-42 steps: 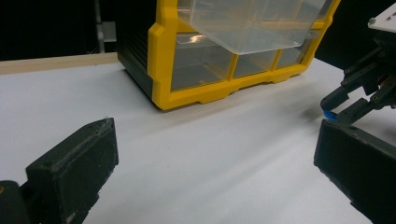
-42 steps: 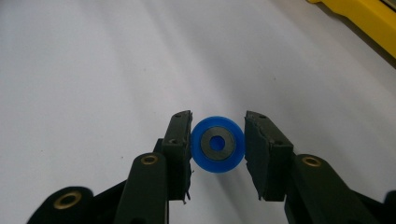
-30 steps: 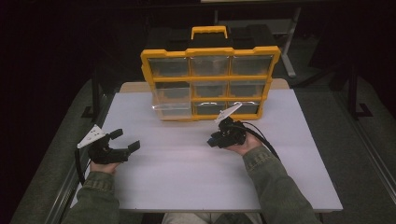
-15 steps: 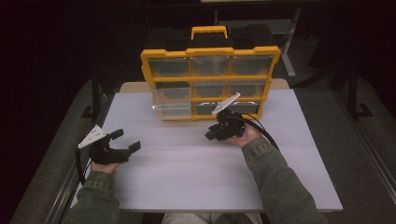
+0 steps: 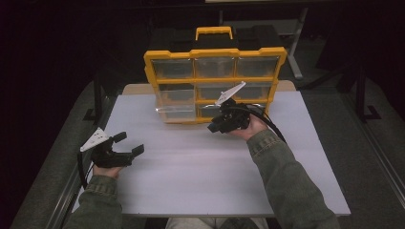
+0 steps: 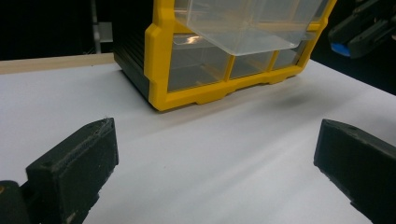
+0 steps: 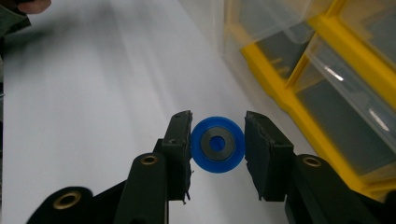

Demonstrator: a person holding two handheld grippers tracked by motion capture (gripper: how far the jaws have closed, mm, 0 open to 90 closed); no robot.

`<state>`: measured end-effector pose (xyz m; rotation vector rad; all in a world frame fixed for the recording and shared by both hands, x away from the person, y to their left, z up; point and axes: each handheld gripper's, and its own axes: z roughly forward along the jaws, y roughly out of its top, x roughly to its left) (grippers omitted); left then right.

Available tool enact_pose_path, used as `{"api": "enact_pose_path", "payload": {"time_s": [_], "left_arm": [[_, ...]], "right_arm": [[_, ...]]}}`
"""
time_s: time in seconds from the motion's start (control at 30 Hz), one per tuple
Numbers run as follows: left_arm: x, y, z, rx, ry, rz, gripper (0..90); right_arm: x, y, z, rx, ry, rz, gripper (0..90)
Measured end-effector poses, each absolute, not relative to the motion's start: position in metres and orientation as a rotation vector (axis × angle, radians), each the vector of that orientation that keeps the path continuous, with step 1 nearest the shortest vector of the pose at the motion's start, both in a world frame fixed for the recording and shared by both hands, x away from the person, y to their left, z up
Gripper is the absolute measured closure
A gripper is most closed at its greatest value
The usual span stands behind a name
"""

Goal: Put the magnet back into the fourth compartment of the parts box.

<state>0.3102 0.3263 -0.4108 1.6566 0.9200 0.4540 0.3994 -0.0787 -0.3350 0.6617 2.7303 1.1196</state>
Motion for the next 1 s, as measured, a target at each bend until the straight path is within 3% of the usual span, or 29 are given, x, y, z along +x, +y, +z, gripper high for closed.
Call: {"api": "enact_pose_path", "payload": {"time_s": [1.0], "left_arm": [[0.31,0.327,-0.41,1.652,0.918,0.462,0.0]], "right_arm": [[0.41,-0.067,-0.276,0.589,2.667,1.126,60.9]]}}
